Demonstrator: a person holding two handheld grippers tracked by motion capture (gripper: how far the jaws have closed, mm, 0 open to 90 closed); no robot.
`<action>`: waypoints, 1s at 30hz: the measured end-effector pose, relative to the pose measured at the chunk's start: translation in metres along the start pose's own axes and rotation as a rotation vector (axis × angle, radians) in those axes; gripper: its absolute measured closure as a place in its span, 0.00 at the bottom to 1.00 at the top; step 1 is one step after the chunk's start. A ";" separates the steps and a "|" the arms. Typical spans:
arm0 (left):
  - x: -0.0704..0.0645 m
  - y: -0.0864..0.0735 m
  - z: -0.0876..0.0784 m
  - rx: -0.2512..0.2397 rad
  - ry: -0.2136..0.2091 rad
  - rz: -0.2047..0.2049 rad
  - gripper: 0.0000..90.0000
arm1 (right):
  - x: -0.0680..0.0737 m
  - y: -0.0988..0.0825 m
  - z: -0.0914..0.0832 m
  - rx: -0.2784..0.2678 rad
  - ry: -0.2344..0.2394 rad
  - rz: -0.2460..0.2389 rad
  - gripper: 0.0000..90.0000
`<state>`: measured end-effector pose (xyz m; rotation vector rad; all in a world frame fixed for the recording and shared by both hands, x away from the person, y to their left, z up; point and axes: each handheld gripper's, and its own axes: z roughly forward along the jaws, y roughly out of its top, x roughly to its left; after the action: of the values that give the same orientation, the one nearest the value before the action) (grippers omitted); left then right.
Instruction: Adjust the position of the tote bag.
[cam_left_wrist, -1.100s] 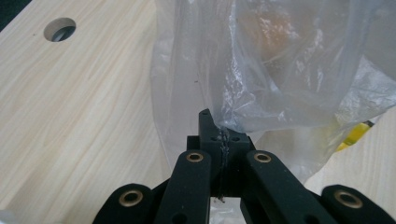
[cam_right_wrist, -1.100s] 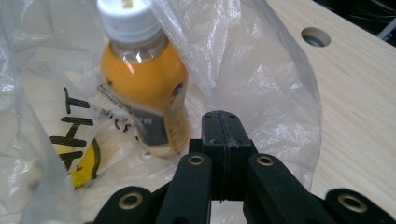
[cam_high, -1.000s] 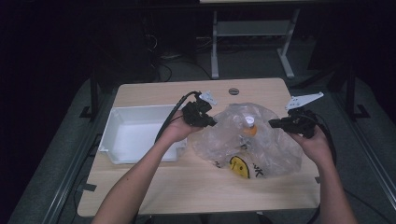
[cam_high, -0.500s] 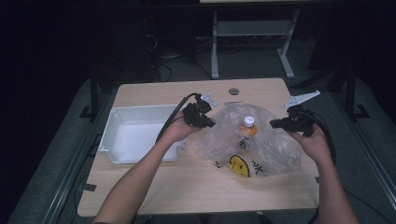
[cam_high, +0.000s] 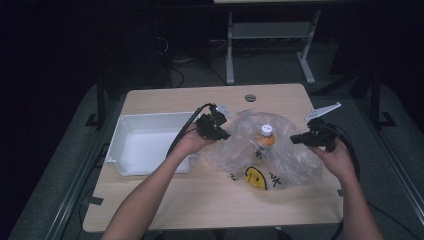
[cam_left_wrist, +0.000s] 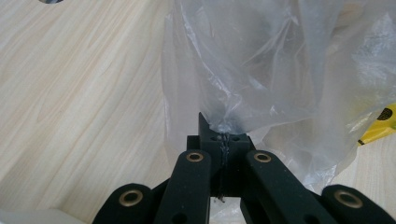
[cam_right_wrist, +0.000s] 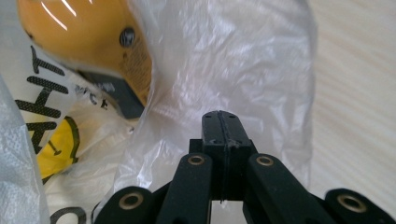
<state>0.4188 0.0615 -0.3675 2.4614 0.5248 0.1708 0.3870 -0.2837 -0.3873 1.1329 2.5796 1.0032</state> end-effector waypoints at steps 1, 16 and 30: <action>-0.001 -0.001 0.001 0.001 0.001 0.001 1.00 | 0.000 -0.002 0.002 0.006 -0.001 -0.002 1.00; -0.006 -0.010 0.008 0.026 0.004 0.001 1.00 | 0.000 -0.023 0.027 0.053 0.022 0.051 1.00; -0.012 -0.016 0.017 0.069 0.010 -0.003 1.00 | -0.005 -0.044 0.034 0.086 0.004 0.091 1.00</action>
<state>0.4073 0.0591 -0.3903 2.5281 0.5478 0.1662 0.3769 -0.2909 -0.4420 1.2806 2.6188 0.9218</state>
